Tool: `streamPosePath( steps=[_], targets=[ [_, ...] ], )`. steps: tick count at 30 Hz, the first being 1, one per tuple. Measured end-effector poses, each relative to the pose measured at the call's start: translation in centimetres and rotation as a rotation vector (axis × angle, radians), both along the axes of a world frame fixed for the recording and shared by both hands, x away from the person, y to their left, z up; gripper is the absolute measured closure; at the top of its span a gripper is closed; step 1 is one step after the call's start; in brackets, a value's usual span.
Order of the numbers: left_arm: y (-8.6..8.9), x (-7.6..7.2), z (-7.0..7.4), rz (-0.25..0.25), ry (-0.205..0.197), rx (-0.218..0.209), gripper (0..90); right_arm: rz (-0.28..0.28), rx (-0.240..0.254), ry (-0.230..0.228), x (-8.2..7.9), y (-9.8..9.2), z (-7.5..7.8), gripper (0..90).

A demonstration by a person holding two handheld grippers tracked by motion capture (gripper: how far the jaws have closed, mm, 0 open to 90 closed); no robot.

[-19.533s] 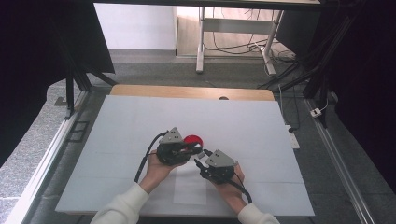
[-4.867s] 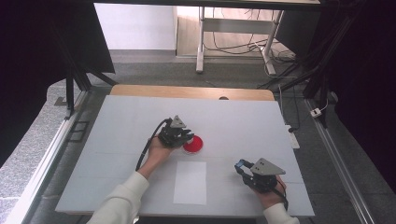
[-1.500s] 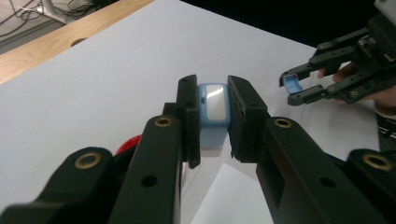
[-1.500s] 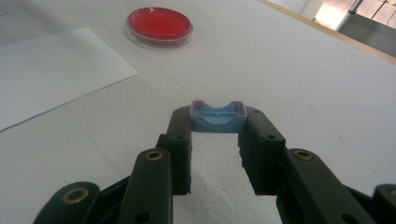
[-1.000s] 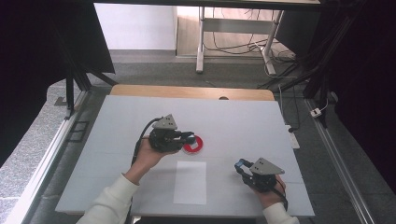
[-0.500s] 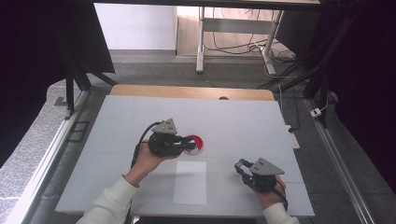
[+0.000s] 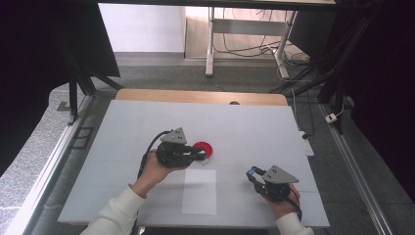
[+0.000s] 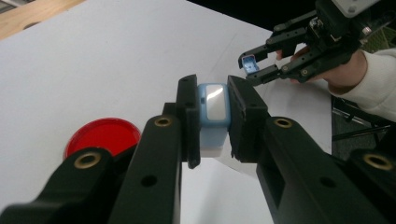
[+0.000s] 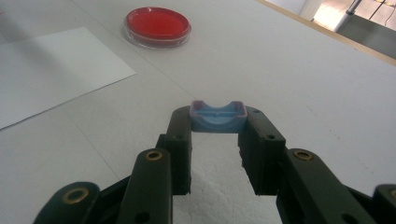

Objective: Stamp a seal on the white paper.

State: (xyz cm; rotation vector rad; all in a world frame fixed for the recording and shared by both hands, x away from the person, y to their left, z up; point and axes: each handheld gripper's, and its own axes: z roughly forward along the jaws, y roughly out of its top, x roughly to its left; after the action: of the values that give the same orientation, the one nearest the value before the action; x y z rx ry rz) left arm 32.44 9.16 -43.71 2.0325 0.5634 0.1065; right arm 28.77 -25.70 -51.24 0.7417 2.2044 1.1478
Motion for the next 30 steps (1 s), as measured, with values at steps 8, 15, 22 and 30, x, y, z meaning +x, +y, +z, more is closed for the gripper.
streamPosePath(
  steps=[8, 15, 22, 30],
  targets=[
    [-0.1, -0.3, -0.3, -0.012, 0.010, 0.004, 75.0, 0.000, 0.000, 0.001, 0.0, 0.0, 0.0, 65.1],
    [-0.3, -0.6, -0.7, -0.027, 0.014, 0.017, 75.1, 0.001, -0.002, 0.001, 0.0, 0.0, 0.0, 65.1],
    [-0.6, -0.9, -0.9, -0.043, 0.022, 0.022, 75.0, 0.001, 0.002, 0.002, 0.0, 0.1, -0.1, 65.1],
    [-0.9, -1.2, -1.6, -0.063, 0.035, 0.039, 75.0, 0.009, -0.004, -0.002, 0.0, 0.1, -0.1, 65.0]
  ],
)
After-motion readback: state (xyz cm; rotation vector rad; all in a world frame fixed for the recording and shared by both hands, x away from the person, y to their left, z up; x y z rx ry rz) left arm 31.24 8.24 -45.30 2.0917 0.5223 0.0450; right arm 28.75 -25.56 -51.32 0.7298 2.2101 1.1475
